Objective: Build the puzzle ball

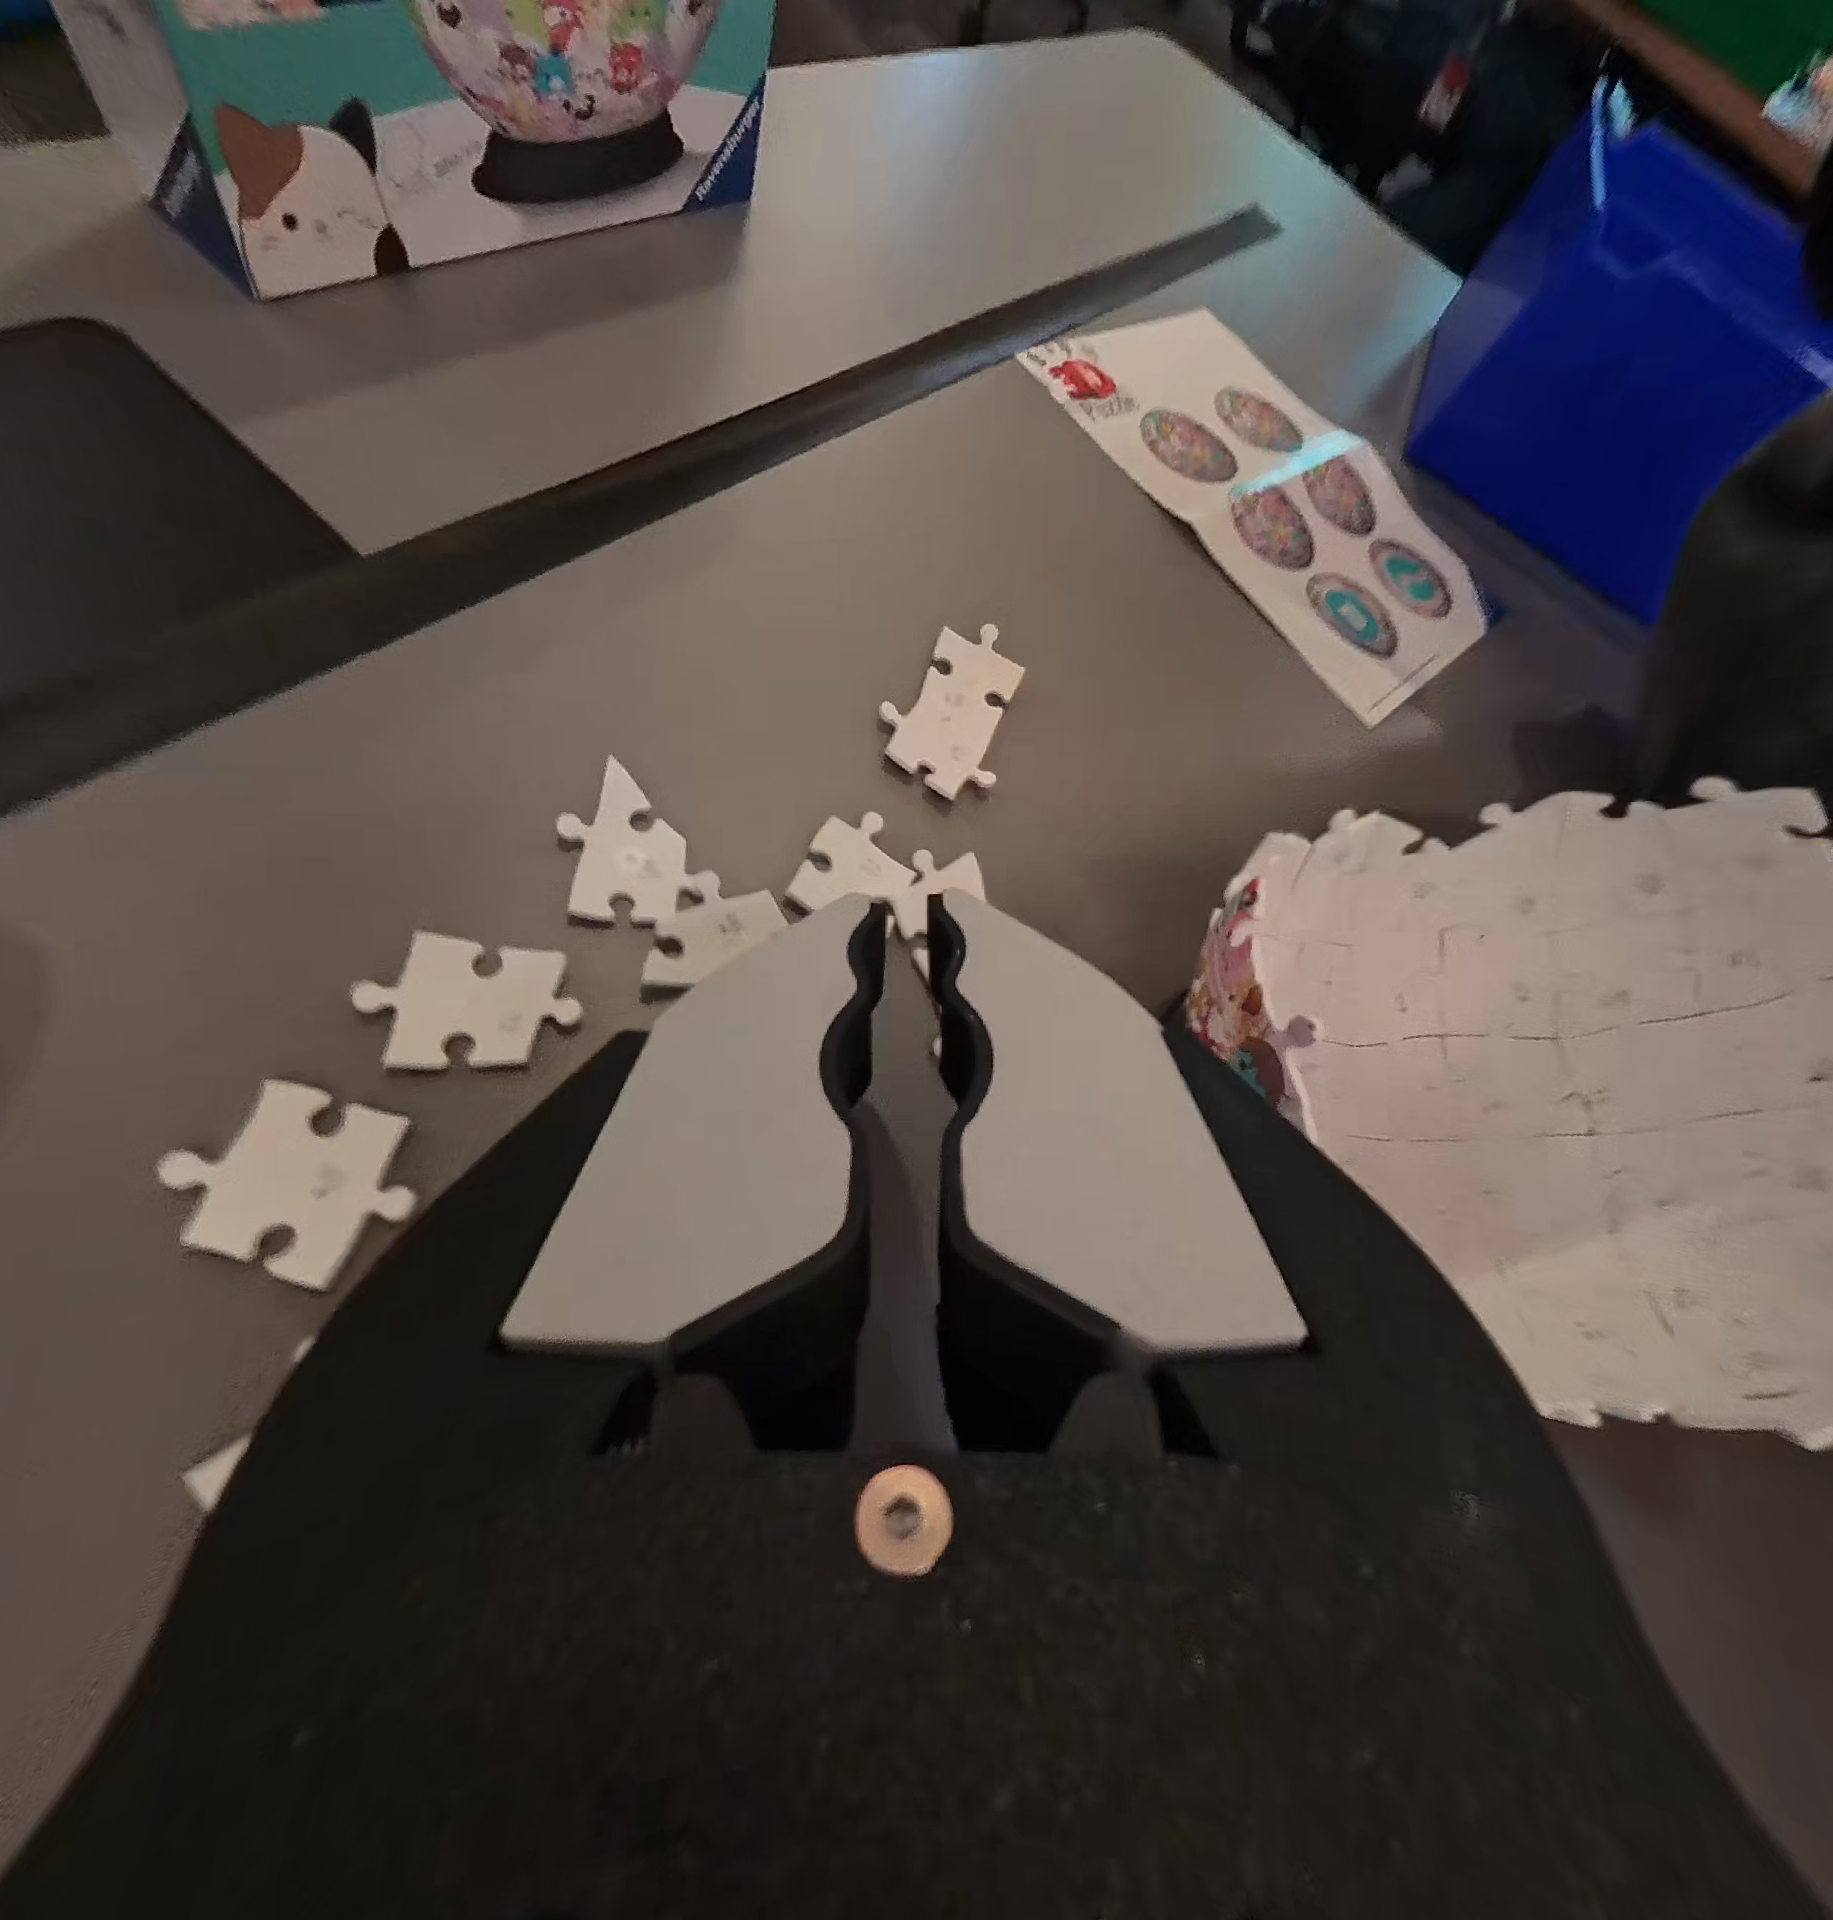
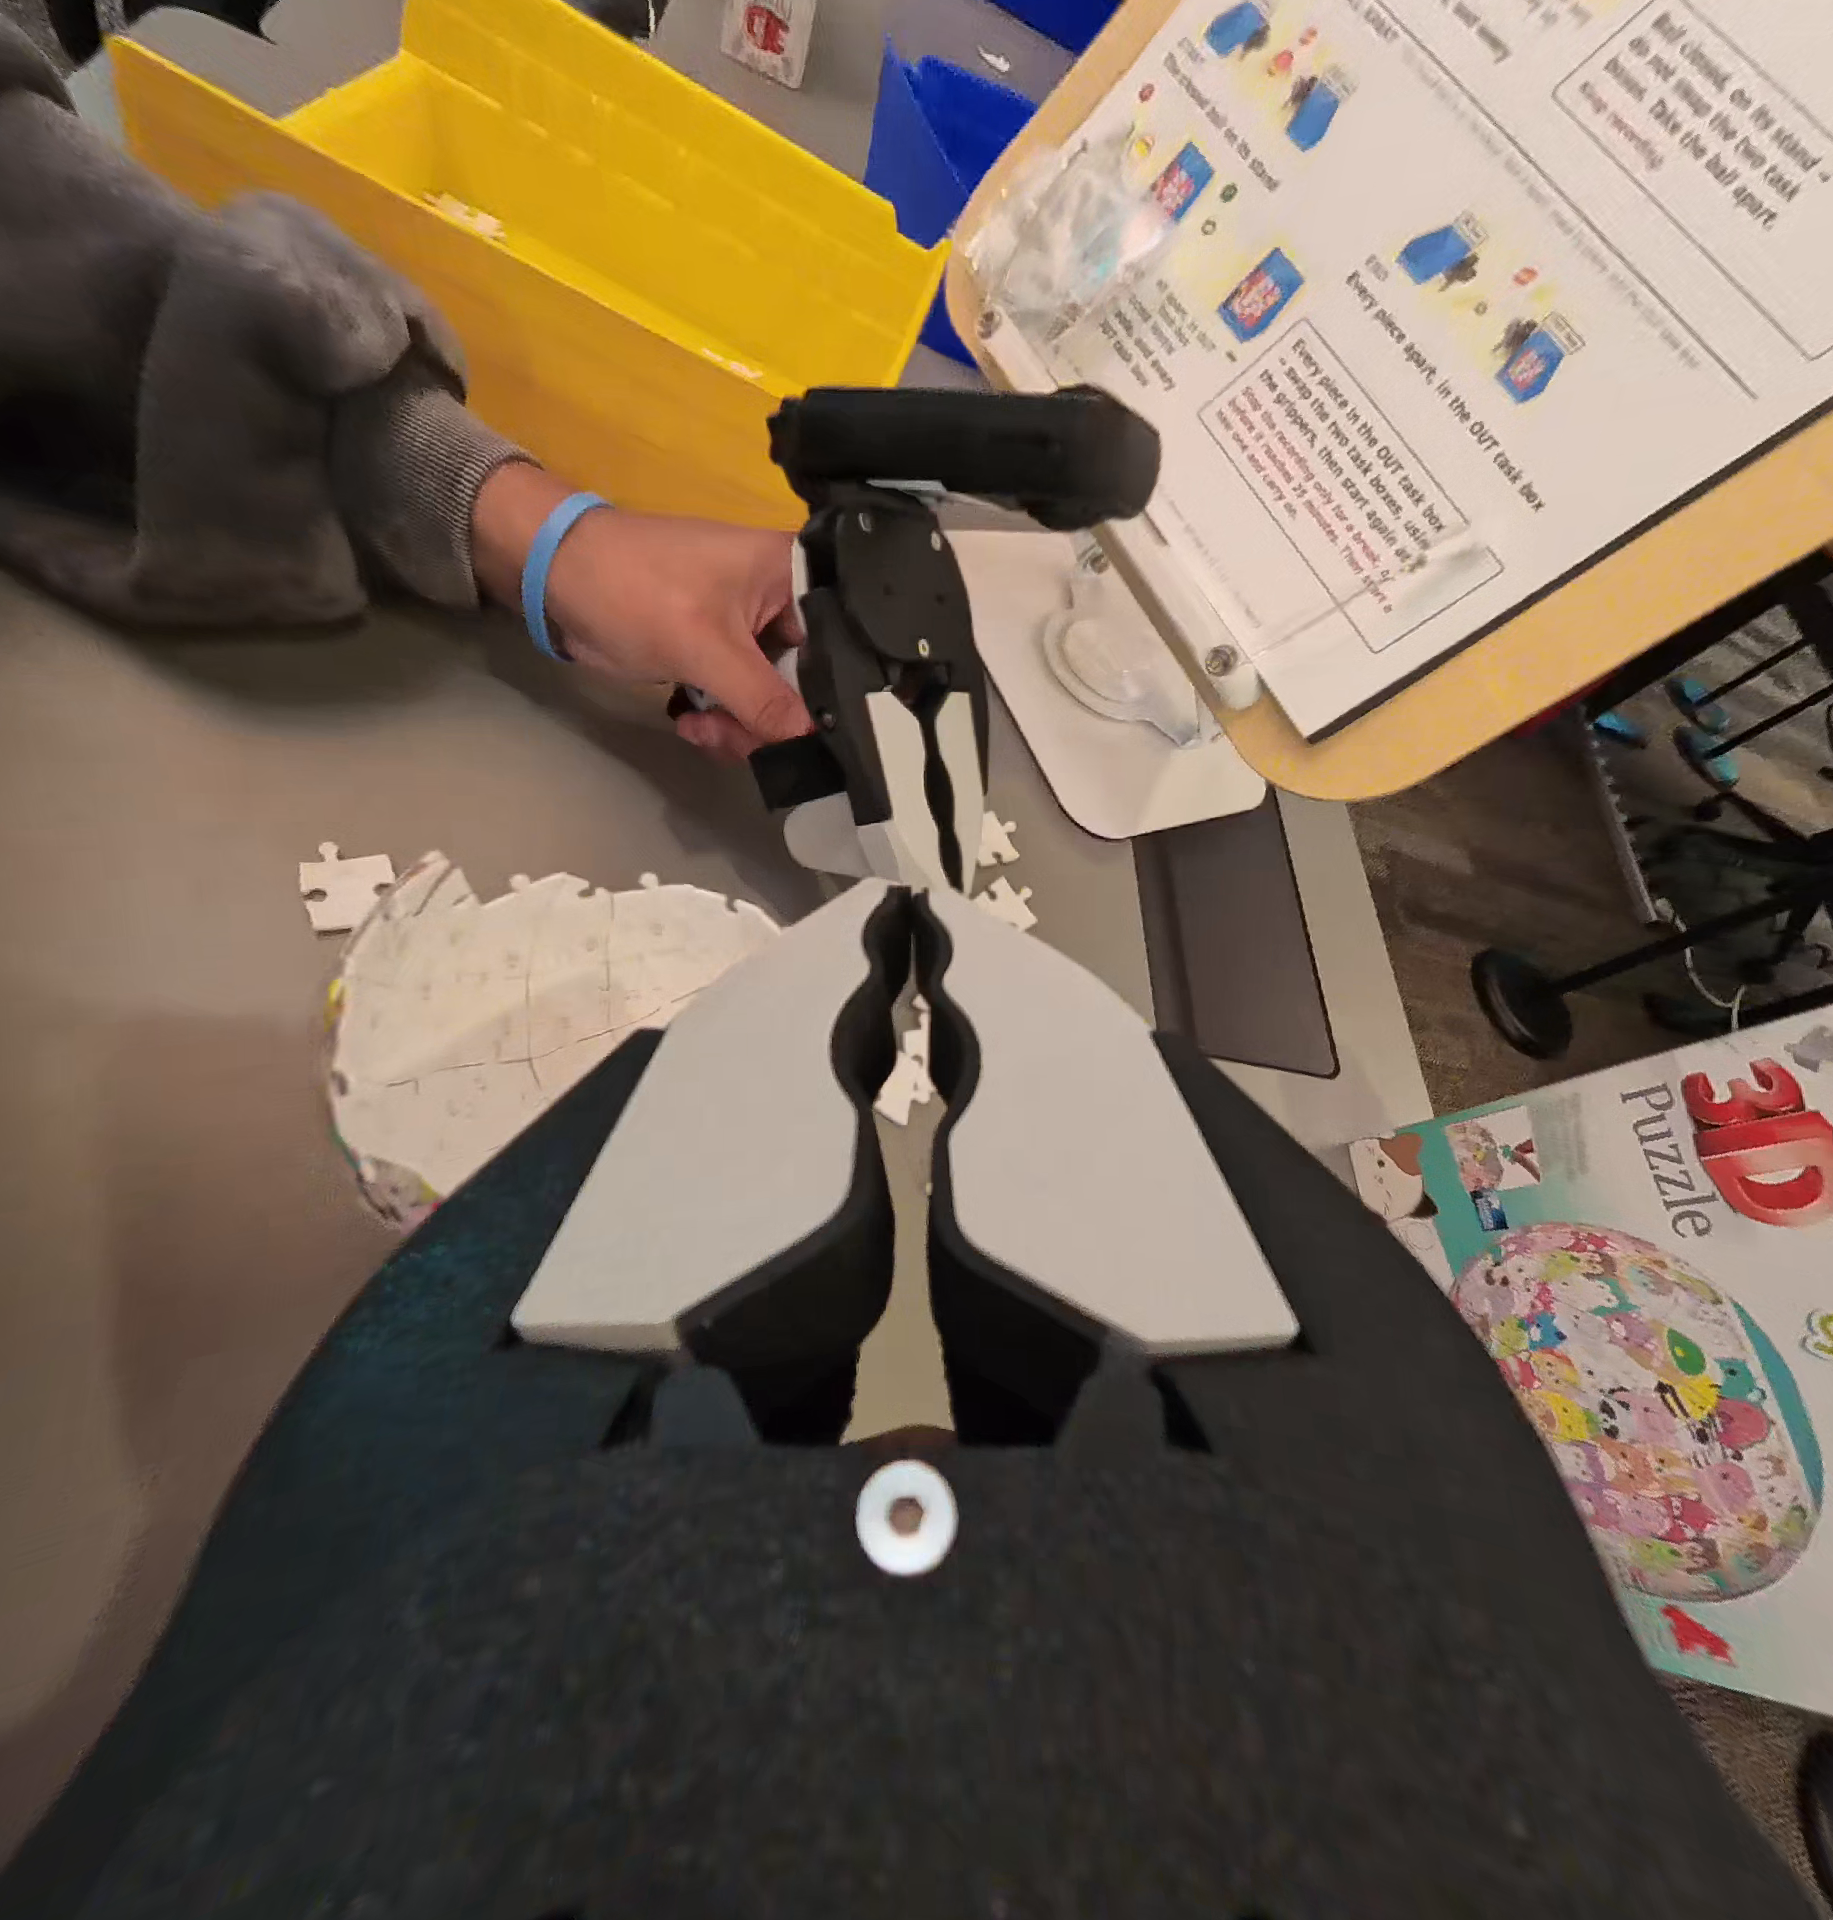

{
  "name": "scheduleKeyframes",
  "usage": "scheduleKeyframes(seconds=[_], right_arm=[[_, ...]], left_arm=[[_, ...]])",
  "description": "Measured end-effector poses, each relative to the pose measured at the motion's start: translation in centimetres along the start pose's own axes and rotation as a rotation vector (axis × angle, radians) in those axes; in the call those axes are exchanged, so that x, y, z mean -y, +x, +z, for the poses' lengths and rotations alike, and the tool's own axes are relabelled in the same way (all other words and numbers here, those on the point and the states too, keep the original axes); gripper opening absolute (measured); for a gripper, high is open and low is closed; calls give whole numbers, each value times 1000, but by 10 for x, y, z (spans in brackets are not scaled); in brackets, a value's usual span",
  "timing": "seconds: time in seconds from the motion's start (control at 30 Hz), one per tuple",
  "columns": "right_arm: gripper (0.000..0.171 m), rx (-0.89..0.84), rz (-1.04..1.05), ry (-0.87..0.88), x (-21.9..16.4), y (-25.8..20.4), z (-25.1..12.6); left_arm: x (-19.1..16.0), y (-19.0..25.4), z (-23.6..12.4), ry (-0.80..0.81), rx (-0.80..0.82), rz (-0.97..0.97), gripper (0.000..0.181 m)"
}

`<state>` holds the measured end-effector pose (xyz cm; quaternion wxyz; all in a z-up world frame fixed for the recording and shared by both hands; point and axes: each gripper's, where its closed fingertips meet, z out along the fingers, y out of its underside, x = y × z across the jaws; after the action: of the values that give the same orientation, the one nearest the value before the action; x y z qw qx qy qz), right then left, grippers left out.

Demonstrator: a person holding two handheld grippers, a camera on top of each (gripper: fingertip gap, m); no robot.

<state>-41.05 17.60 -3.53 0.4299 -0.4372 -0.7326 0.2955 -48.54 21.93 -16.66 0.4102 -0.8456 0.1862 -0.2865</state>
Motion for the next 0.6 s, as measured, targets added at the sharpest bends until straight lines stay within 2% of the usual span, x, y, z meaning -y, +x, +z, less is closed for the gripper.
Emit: scheduleKeyframes(seconds=[0.1,0.13,0.17,0.27,0.33,0.4,0.5,0.6], right_arm=[[0,-12,-85,-9,7,-12,-2],[0,60,-158,-19,9,-27,1],[0,138,-281,-68,5,-43,4],[0,119,-675,-303,-9,-38,19],[0,253,-853,-322,-8,-46,34],[0,440,-934,-302,-12,-59,48],[0,671,-962,-400,-36,-64,57],[0,786,-979,-419,-52,-67,66]], left_arm=[[-18,3,0,-8,-21,-58,7],[-25,4,-1,-14,-8,-55,6],[-27,7,-3,-14,7,-40,5],[-24,14,-10,45,78,42,2],[-24,18,-9,52,81,52,0],[-29,20,-5,14,39,27,1],[-39,26,1,-62,-16,11,1],[-51,29,10,-157,-19,33,0]])
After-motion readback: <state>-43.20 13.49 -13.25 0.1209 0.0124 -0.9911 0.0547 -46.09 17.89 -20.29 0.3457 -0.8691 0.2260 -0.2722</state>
